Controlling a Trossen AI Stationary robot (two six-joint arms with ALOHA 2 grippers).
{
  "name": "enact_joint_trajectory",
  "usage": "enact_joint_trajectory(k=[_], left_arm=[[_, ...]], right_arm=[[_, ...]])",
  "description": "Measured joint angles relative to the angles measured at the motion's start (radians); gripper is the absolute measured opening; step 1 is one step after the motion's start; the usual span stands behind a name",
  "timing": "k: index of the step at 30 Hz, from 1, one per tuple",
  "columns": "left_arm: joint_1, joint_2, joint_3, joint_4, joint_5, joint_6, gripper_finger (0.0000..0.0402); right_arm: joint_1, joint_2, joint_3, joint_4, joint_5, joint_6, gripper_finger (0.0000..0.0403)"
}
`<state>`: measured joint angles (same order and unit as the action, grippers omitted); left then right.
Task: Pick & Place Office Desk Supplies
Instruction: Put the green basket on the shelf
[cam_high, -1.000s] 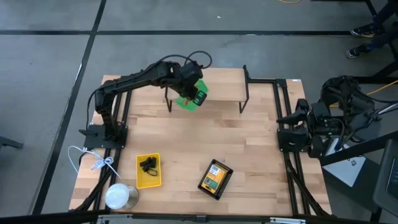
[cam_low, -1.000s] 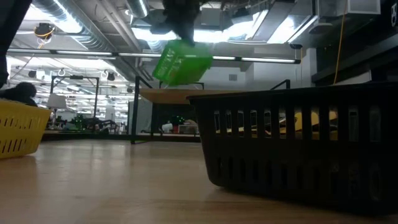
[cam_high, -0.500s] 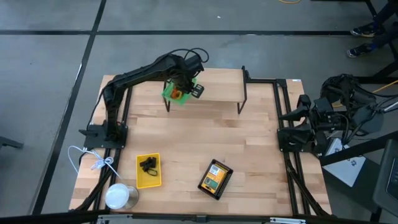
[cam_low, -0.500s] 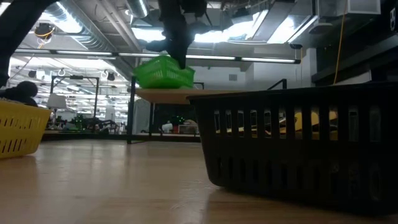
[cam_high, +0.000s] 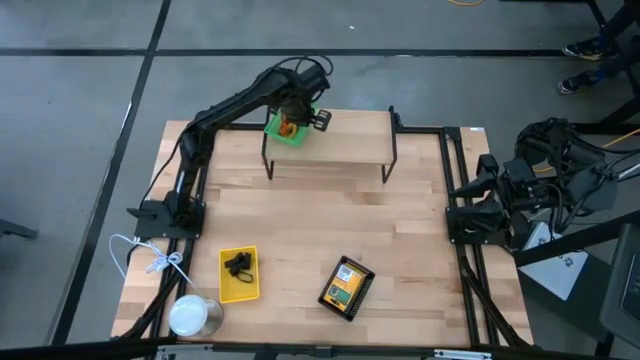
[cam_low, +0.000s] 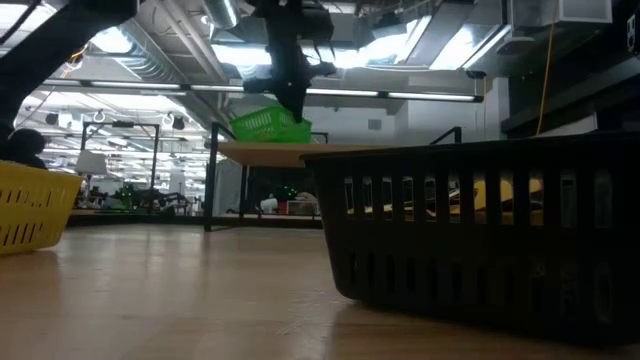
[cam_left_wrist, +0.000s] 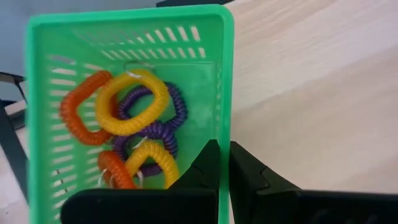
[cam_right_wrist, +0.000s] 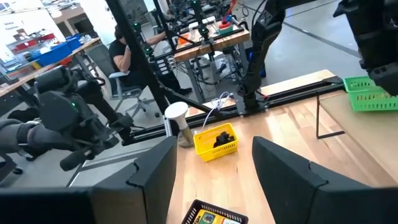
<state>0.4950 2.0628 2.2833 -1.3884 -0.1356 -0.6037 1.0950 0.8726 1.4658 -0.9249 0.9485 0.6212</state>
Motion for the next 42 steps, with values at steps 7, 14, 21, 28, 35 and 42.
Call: enact_joint_trajectory(k=[7, 14, 21, 28, 35, 42], left_arm=[[-0.004, 0.039, -0.001, 0.005, -0.006, -0.077, 0.0006], [-0.024, 0.045, 0.000, 0.016, -0.055, -0.149, 0.0006], [-0.047, 0.045, 0.000, 0.000, -0.085, -0.212, 0.0006], [-0.048, 0.045, -0.001, -0.010, -0.102, -0.249, 0.0008], [-0.049, 0.045, -0.002, 0.002, -0.074, -0.236, 0.0067], [-0.050, 0.040, -0.002, -0.006, -0.055, -0.223, 0.0152]], right_arm=[[0.000, -0.002, 0.000, -0.003, -0.033, -0.001, 0.0212], [0.000, -0.014, 0.000, -0.027, -0.065, -0.001, 0.0212], [0.000, -0.038, 0.000, -0.046, -0.101, -0.007, 0.0212], [0.000, -0.046, 0.000, -0.059, -0.127, -0.009, 0.0212], [0.000, -0.046, 0.000, -0.082, -0.131, -0.004, 0.0212], [0.000, -0.061, 0.000, -0.087, -0.131, -0.005, 0.0212]])
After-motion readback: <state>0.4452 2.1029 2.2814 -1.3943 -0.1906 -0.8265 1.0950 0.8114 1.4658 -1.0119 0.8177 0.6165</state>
